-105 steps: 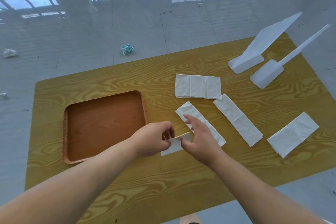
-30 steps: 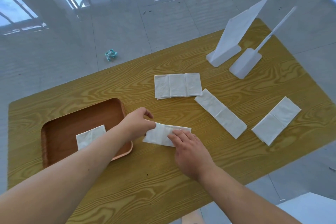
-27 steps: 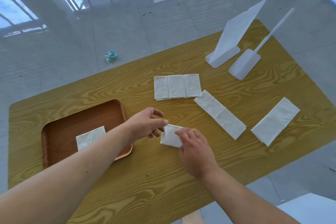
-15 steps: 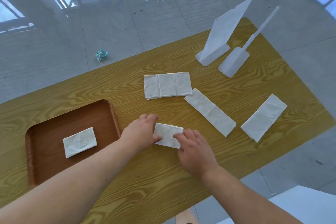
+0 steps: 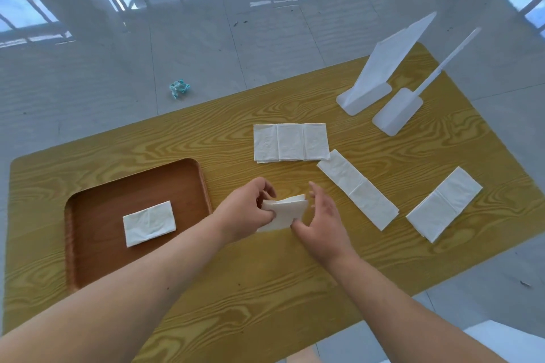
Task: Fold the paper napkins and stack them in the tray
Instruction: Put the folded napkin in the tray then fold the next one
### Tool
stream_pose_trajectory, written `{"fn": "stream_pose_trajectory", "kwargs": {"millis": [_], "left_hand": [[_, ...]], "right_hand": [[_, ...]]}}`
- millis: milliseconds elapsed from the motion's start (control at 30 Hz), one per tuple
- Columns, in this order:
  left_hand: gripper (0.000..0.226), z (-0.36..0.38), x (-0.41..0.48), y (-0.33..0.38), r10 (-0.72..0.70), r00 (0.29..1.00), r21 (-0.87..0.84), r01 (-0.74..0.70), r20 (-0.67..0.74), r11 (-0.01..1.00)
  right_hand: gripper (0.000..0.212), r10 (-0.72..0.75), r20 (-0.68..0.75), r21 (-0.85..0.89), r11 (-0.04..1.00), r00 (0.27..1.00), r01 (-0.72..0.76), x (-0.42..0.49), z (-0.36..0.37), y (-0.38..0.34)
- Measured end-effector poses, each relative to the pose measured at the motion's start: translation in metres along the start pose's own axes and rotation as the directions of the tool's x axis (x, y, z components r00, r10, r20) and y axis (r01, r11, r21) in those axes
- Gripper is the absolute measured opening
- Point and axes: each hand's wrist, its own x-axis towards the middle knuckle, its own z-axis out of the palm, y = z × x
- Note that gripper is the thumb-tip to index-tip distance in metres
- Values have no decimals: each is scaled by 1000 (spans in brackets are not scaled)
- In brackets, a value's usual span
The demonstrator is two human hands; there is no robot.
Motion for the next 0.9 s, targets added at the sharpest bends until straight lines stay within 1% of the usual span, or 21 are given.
{"fn": "stream_pose_trajectory", "kwargs": {"millis": [33,67,100,133,167,200,267,300,400,467,500,533,567,633,700,733,800,900], "left_hand": [[32,-6,-4,1,8,1000,-74,-8,3,997],[34,-15,-10,0,9,1000,-144,-10,-4,990],[35,-24,-16,-1,-1,1000,-211,-2,-16,978],[36,-35,-23,-4,-19,999,-270,10,-34,963],[37,-47,-30,-8,-43,997,-322,22,-57,946],[40,-58,-36,-12,-74,994,-369,41,-75,929],[49,-83,-51,-27,-168,982,-449,114,-83,887],[49,-95,-59,-38,-223,972,-470,164,-72,867],[32,-124,-84,-72,-346,937,-471,282,-54,836],[29,-139,-100,-96,-382,922,-536,291,-65,792],[27,-144,-107,-106,-391,917,-561,286,-74,777],[24,-148,-112,-115,-399,913,-566,284,-87,774],[19,-152,-116,-125,-415,904,-562,289,-107,775],[9,-157,-120,-143,-458,870,-519,310,-182,796],[11,-159,-118,-160,-480,827,-405,348,-293,846],[14,-160,-117,-166,-478,812,-332,373,-334,866],[23,-161,-115,-176,-477,799,-213,427,-366,879],[33,-161,-113,-185,-488,792,-56,504,-368,862]], "right_hand": [[82,39,51,120,992,998,-45,5,0,-8],[74,62,125,269,959,990,-94,11,3,-18],[59,68,204,416,897,977,-150,17,6,-29],[42,72,268,512,834,961,-206,22,12,-40],[31,71,310,548,801,948,-239,25,18,-51],[24,69,340,548,796,938,-257,27,25,-60],[17,53,393,543,793,918,-278,29,44,-81],[15,40,416,550,785,909,-286,29,56,-92],[19,13,483,564,760,876,-322,28,92,-122],[20,10,524,563,746,851,-355,27,114,-139],[17,10,543,554,747,839,-368,27,125,-146],[12,13,553,532,764,833,-366,28,132,-151],[9,21,554,482,807,832,-341,29,142,-157],[12,37,522,316,919,852,-234,32,159,-166],[17,32,486,128,986,873,-107,35,171,-174],[19,24,475,35,998,879,-46,37,177,-176],[22,6,463,-129,990,886,61,40,184,-181],[22,-20,434,-276,949,901,154,44,190,-184]]}}
